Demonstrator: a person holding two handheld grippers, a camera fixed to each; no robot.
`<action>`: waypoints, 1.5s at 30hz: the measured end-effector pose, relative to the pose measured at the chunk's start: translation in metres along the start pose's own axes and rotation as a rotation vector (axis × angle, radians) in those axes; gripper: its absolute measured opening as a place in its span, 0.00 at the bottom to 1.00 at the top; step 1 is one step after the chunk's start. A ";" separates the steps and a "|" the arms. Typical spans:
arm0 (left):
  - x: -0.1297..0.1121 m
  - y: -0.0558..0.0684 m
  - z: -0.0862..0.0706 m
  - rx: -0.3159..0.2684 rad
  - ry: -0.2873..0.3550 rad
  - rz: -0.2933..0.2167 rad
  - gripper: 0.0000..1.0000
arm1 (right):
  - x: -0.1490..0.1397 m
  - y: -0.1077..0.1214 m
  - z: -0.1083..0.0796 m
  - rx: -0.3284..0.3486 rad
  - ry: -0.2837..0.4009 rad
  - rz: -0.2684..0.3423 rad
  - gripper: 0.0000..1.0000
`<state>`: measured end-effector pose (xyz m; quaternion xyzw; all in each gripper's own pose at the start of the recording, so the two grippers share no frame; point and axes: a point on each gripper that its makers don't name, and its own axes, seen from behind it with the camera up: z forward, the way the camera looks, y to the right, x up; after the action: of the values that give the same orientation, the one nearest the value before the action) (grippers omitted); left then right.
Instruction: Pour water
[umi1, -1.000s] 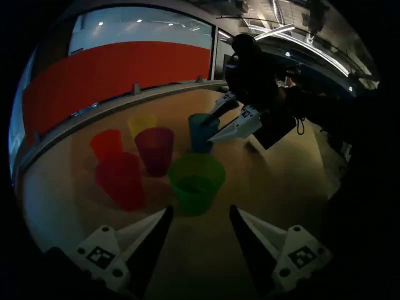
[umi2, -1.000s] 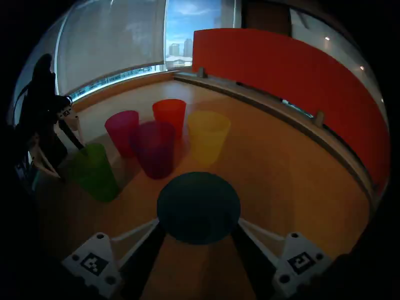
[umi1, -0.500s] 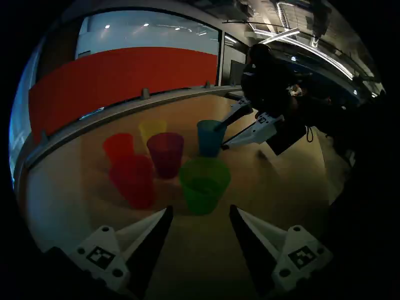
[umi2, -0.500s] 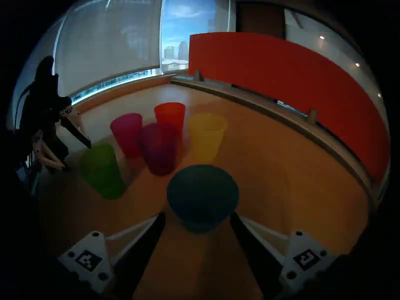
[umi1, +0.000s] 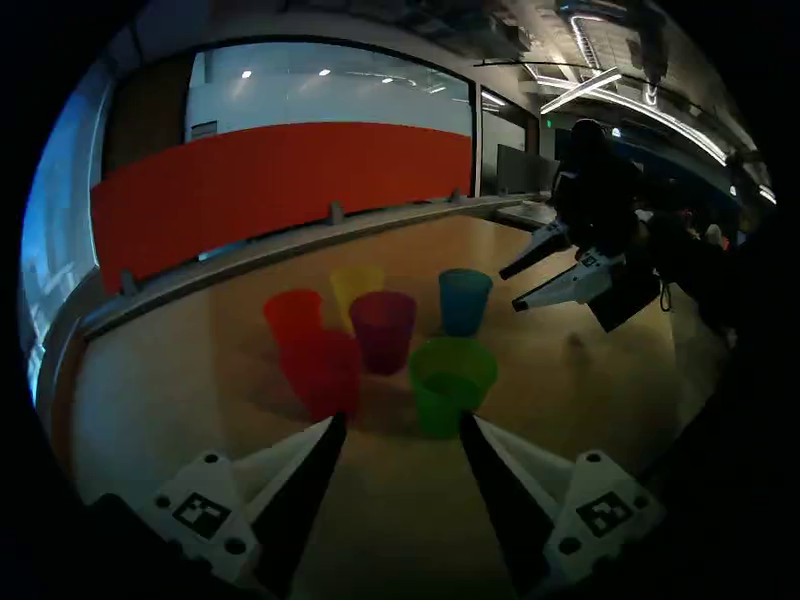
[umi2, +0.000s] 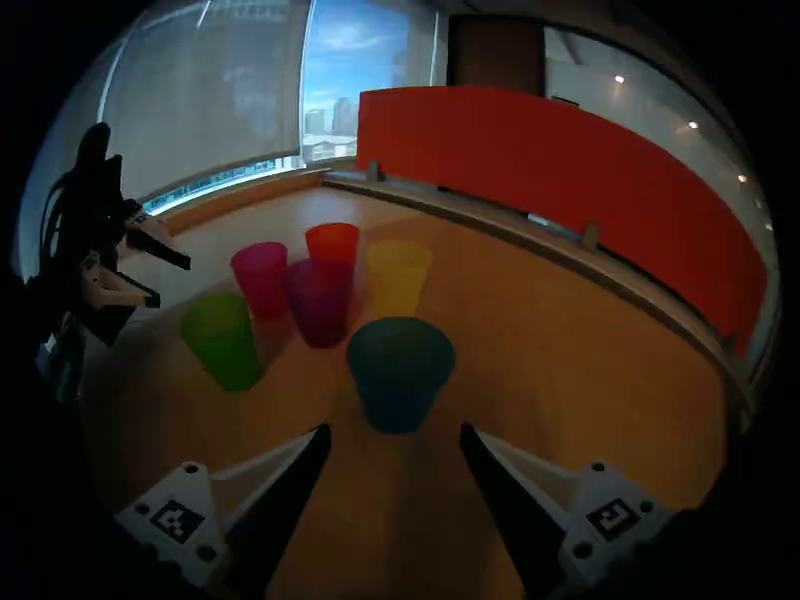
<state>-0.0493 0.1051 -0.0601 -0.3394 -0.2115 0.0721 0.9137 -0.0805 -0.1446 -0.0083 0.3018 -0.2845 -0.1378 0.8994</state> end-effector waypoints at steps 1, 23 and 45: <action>0.003 -0.002 -0.002 0.012 0.011 0.002 0.83 | 0.000 0.000 -0.004 -0.009 0.007 0.005 1.00; 0.043 -0.047 -0.041 0.286 0.227 -0.049 0.83 | 0.013 0.018 -0.075 -0.234 0.200 0.124 1.00; 0.083 -0.090 -0.085 0.512 0.399 -0.080 0.83 | 0.058 0.061 -0.116 -0.453 0.462 0.186 1.00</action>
<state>0.0617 0.0092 -0.0312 -0.0973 -0.0165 0.0192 0.9949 0.0393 -0.0674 -0.0212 0.0900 -0.0615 -0.0427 0.9931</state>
